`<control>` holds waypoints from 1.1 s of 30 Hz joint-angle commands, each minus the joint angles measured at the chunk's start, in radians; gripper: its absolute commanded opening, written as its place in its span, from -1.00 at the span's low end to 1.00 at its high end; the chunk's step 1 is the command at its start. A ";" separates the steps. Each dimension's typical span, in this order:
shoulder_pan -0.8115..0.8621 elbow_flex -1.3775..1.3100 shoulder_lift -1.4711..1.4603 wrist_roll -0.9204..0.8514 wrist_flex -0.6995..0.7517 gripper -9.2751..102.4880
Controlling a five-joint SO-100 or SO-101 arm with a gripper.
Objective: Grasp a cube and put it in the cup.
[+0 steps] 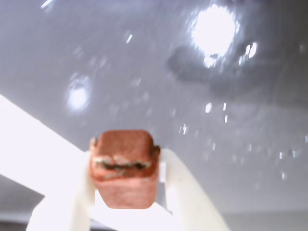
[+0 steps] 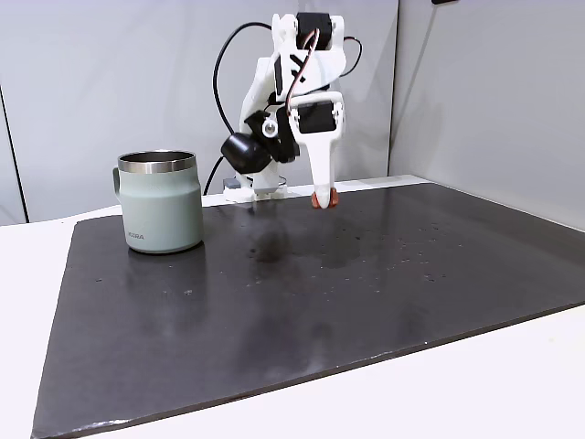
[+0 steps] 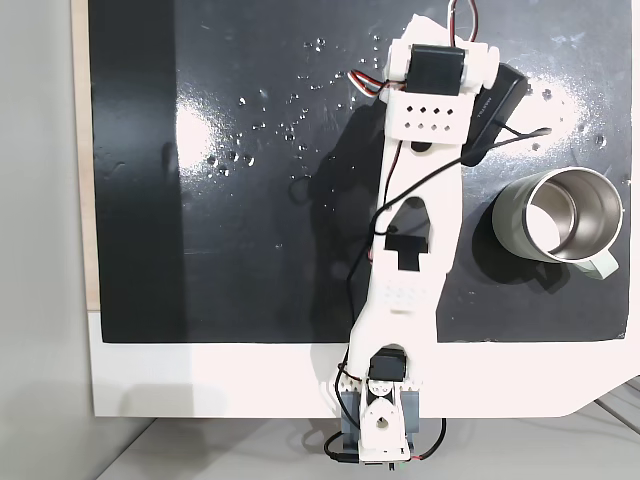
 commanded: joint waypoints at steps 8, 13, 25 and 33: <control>0.015 0.147 0.414 0.006 -0.012 -0.76; 0.037 0.175 0.448 -0.008 -0.014 -0.76; 0.307 0.178 0.488 -0.124 0.040 -0.76; 0.488 0.192 0.537 -0.244 0.098 -0.77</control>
